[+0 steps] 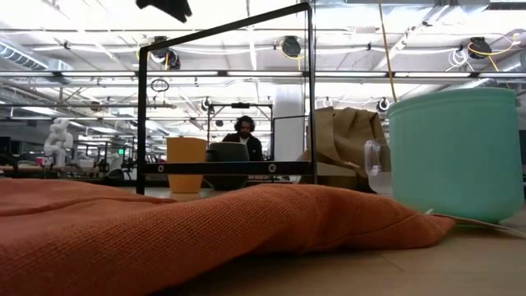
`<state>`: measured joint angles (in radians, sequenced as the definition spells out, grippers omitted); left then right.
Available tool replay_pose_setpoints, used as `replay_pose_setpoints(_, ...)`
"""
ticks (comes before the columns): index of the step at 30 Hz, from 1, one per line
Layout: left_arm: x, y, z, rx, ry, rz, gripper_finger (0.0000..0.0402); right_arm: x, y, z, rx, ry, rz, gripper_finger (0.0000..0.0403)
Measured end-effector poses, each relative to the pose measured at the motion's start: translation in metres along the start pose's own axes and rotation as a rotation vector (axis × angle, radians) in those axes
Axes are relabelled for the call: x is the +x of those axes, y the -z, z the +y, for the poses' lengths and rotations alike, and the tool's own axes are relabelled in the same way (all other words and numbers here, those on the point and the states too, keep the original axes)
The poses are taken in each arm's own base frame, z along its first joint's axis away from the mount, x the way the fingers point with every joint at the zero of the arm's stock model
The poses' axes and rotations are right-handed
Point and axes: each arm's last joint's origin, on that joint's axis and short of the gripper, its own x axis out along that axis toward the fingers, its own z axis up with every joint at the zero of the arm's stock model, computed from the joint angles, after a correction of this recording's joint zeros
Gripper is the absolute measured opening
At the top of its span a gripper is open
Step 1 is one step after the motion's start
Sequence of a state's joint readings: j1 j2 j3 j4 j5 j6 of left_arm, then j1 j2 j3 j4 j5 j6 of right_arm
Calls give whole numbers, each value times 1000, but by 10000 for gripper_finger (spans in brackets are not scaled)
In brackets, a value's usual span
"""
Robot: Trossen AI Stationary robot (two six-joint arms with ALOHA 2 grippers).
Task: Stack small to large cups/mugs on shelf
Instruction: Put the black mug on the shelf
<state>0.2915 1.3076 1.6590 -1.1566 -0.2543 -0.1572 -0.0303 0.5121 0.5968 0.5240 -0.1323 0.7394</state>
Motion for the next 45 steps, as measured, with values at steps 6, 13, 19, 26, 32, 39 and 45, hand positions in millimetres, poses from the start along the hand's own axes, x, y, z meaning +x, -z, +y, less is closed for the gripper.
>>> replay_pose_setpoints(6, 27, -18, 12, 56, -55, 133, 131, 0, 1, 1, 33, -36, 37, 167)
replay_pose_setpoints(13, 69, -24, 21, 122, -22, 255, 131, 0, 4, -2, 46, -15, 68, 167)
replay_pose_setpoints(19, 116, -24, 21, 113, 147, 368, 131, 1, 6, -2, 78, -26, 98, 167)
replay_pose_setpoints(26, 165, -19, 21, 144, 210, 467, 131, 4, 14, 2, 120, -62, 149, 167)
replay_pose_setpoints(32, 175, -22, 23, 188, 280, 422, 131, 9, 24, 5, 159, -80, 201, 167)
replay_pose_setpoints(39, 180, -25, 45, 160, 281, 378, 131, 17, 38, 2, 177, -47, 241, 167)
replay_pose_setpoints(45, 198, -19, 55, 149, 302, 418, 131, 26, 45, 1, 182, -59, 237, 167)
